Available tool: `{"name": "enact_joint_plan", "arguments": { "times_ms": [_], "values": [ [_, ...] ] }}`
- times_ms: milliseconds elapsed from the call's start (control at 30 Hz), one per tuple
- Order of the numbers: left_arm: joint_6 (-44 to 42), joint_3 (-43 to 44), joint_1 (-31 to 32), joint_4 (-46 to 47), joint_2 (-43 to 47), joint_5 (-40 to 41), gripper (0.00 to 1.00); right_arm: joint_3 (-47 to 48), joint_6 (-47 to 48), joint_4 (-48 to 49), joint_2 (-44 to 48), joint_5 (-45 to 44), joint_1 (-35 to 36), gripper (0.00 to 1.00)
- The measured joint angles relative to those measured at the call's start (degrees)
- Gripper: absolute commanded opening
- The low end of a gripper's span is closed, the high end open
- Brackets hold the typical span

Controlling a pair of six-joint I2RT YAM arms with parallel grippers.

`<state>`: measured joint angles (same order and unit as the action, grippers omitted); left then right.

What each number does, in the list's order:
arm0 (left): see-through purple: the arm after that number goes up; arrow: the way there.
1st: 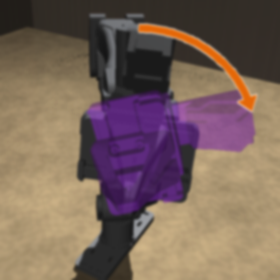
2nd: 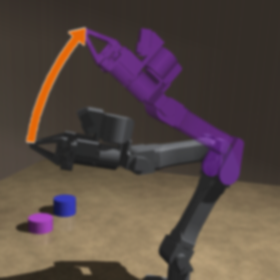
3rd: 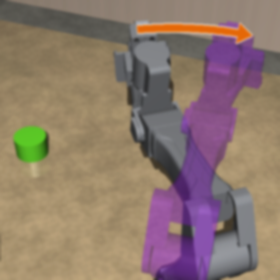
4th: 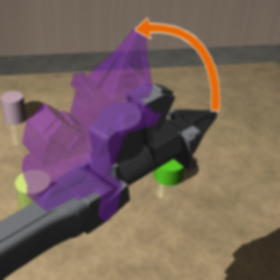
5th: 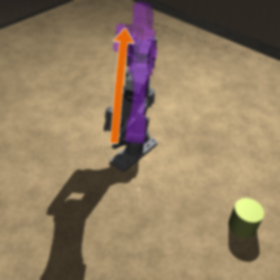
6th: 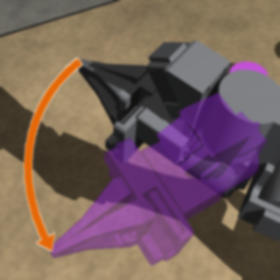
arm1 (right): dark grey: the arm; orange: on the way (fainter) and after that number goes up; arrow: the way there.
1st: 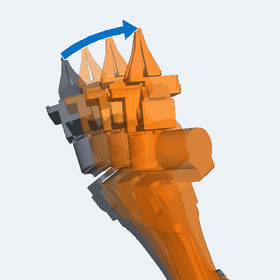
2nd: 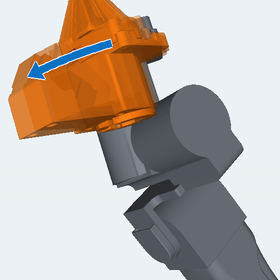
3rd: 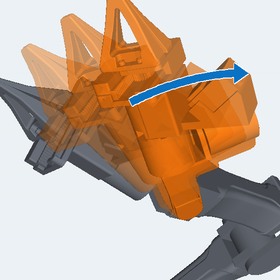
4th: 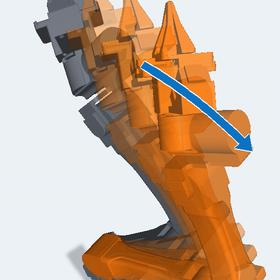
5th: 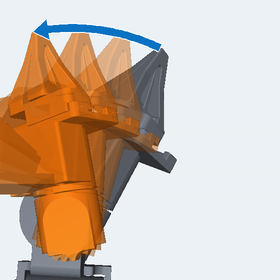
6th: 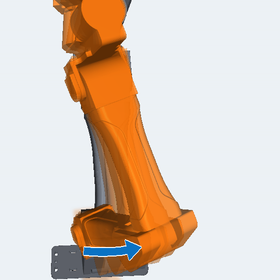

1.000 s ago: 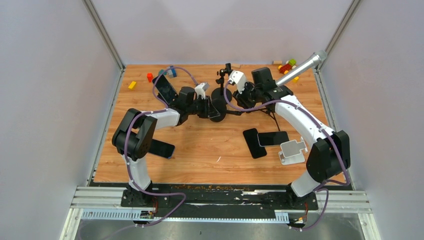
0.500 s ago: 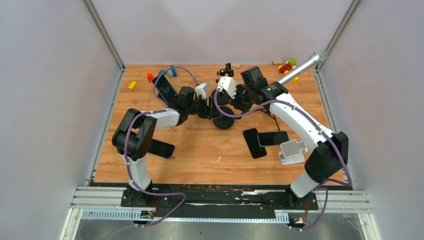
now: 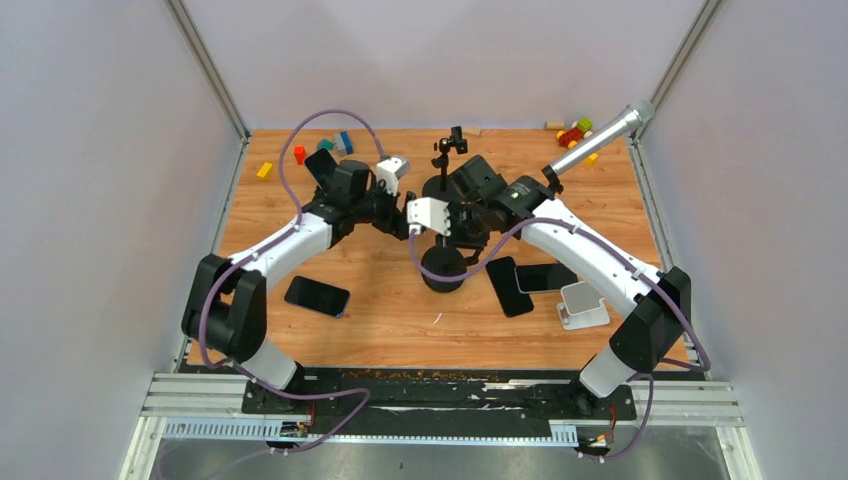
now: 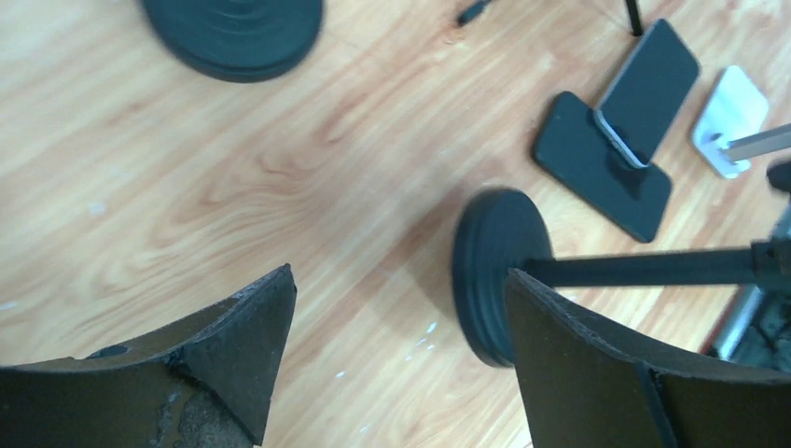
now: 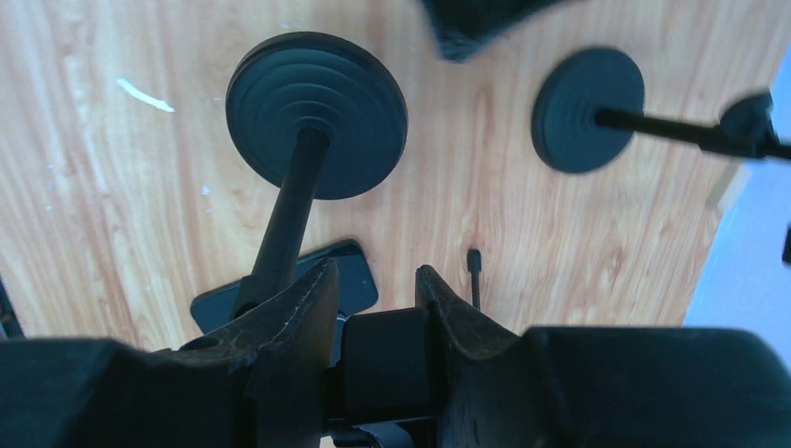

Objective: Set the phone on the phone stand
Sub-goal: Adjust the phone stand at the center of the board.

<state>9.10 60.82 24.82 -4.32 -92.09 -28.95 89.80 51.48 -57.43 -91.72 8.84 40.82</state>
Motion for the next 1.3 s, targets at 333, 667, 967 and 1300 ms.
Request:
{"name": "enact_joint_plan", "arguments": {
  "times_ms": [333,667,967,1300],
  "values": [
    [-12.92,-0.24,-4.98,-13.77,15.28,11.04,0.99,-1.64,10.80,-2.91,0.07,-3.93,14.10,0.02],
    [-18.64,-1.68,-5.05,-21.03,21.64,16.09,1.00,5.97,17.38,-9.66,-8.00,-9.64,21.18,0.15],
    [-21.09,-3.08,-5.29,-23.43,23.67,17.88,1.00,8.66,18.56,-9.62,-12.37,-14.95,22.36,0.77],
    [-21.68,-4.39,-5.99,-23.71,24.39,18.53,1.00,10.82,13.46,-7.76,-11.54,-10.86,22.36,0.98]
  ]
}}
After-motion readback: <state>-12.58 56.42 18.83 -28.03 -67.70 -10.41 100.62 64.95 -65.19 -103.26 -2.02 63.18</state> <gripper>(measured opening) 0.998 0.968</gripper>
